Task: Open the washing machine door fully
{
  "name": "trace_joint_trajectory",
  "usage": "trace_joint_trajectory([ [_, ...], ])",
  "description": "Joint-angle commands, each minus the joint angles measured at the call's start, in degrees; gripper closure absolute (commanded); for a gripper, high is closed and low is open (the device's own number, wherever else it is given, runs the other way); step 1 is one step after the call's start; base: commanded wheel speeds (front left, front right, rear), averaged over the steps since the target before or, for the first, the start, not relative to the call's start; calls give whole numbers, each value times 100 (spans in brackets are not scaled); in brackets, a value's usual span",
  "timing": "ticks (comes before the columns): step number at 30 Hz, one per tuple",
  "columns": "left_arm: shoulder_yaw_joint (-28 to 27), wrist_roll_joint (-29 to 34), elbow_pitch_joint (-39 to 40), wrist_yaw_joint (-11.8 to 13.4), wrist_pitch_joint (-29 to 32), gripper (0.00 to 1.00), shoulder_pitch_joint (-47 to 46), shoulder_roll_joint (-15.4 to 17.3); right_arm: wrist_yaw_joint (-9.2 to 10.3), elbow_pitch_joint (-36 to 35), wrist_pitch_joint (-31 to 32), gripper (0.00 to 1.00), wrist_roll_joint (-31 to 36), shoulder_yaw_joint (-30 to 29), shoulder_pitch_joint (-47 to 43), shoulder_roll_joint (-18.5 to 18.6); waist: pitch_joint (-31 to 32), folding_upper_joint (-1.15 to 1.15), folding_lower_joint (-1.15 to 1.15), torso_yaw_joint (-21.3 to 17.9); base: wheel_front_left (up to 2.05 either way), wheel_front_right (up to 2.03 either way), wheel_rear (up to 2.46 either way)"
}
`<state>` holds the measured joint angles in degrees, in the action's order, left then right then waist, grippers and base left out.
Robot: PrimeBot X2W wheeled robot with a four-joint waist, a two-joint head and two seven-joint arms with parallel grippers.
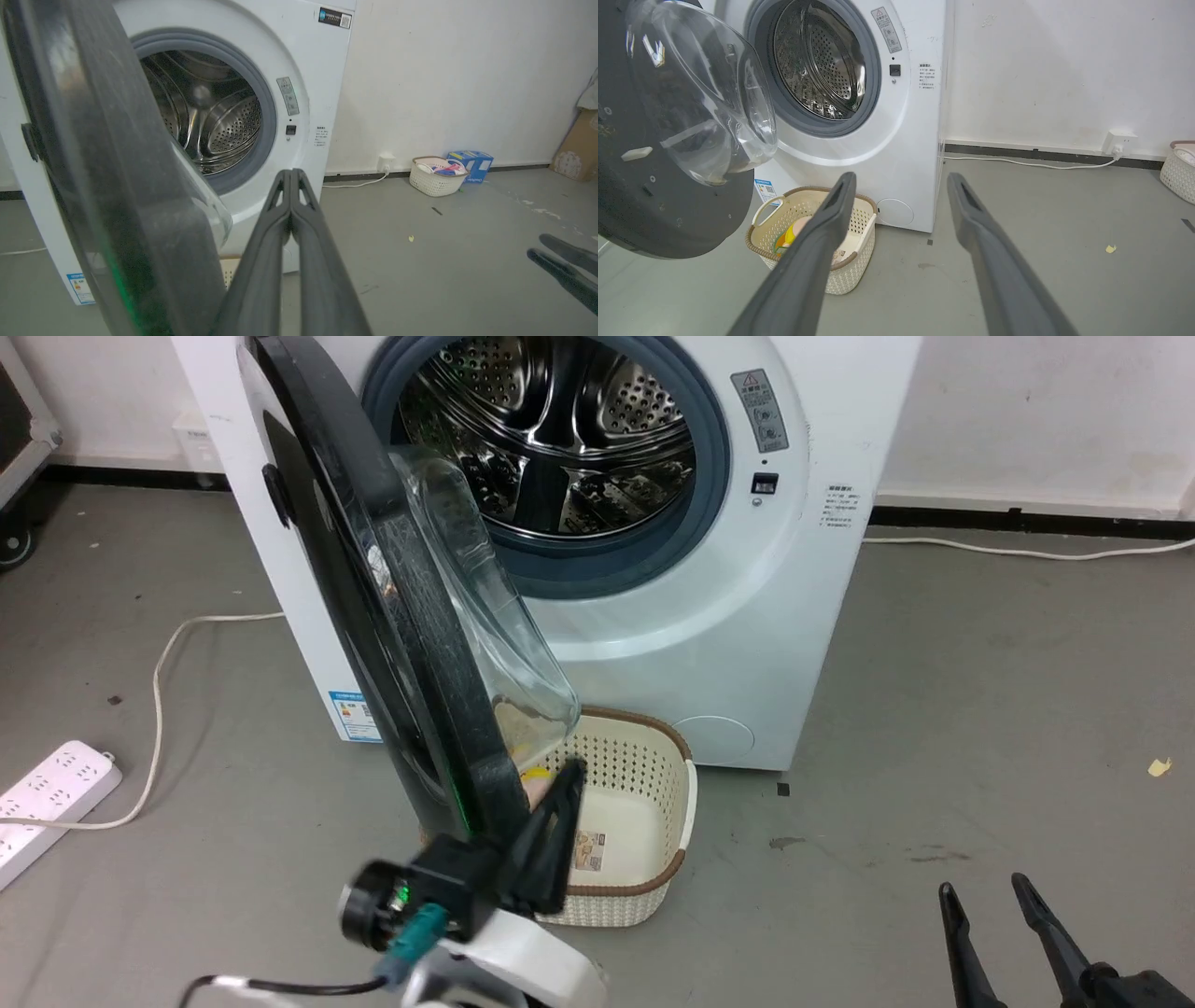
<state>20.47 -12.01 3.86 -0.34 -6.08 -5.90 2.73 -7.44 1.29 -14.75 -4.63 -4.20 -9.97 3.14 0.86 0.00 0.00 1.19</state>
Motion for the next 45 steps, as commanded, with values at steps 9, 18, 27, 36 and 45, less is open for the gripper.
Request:
trace_joint_trajectory([
  [9,166,-268,-1297,202,56,100,-79,15,-5,39,-25,0,-35,40,99,-26,-93,0,0,27,0,0,0],
  [18,-18,-408,-1775,278,-294,100,-108,86,-5,70,-25,0,-164,118,59,-26,-38,0,0,351,0,0,0],
  [27,-223,-557,-1779,374,-404,100,55,239,-5,100,-25,0,-188,192,-29,-26,61,0,0,1127,0,0,0],
  [36,-686,-696,-1751,523,-424,100,-103,614,-5,114,-25,0,-162,353,-21,-26,-105,0,0,1751,0,0,0],
  [45,-1475,-1111,-1933,572,-490,100,-595,1112,-5,54,-25,0,133,431,235,-26,-854,0,0,1991,0,0,0],
])
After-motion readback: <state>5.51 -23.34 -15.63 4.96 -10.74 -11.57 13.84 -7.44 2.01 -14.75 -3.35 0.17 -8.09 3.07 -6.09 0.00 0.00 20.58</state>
